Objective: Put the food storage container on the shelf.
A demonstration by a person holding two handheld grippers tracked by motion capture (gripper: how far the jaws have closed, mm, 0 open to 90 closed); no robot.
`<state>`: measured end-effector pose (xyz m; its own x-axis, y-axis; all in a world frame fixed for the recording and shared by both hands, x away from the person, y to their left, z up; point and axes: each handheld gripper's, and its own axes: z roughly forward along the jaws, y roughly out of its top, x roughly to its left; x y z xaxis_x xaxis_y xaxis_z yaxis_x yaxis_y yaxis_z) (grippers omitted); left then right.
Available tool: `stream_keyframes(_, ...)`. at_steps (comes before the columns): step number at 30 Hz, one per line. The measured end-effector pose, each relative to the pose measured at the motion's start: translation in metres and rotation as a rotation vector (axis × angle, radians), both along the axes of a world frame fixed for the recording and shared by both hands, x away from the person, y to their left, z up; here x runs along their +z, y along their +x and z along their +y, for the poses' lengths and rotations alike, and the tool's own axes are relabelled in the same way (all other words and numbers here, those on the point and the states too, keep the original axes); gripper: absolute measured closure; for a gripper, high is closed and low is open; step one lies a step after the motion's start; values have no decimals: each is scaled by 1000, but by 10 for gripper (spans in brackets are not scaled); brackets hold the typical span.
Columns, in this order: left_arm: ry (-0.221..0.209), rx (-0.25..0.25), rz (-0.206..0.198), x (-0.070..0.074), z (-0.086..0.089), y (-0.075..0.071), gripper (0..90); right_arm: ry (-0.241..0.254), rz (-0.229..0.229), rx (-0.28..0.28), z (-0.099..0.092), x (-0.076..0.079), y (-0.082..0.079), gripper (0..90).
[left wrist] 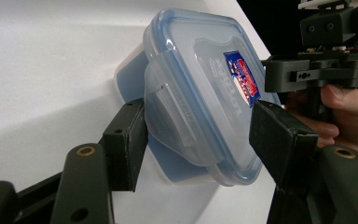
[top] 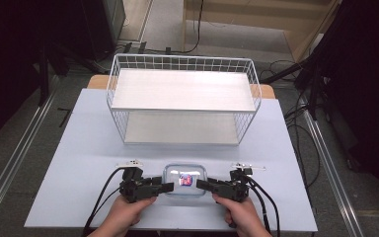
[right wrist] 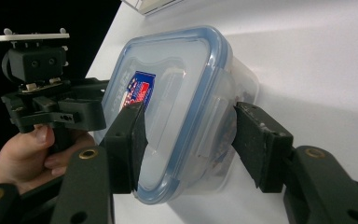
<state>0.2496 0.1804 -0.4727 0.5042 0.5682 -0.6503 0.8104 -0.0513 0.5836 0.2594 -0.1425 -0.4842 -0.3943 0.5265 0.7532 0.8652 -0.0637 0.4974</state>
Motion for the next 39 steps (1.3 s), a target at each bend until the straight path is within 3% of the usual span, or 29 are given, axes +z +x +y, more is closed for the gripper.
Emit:
stream_keyframes(6, -17, -3, -4, 2, 4, -2, 450, -8, -15, 4, 0, 3, -5, 477)
stream_keyframes(7, 1, -14, -25, 4, 3, -4, 457, -16, -28, 1, 0, 4, -8, 482)
stream_keyframes(18, 31, -13, -103, 8, 2, -16, 494, -29, -71, 5, -1, 8, -18, 518)
stream_keyframes(39, 30, -10, -130, 9, 1, -21, 513, -52, -104, 23, -1, 11, -23, 525)
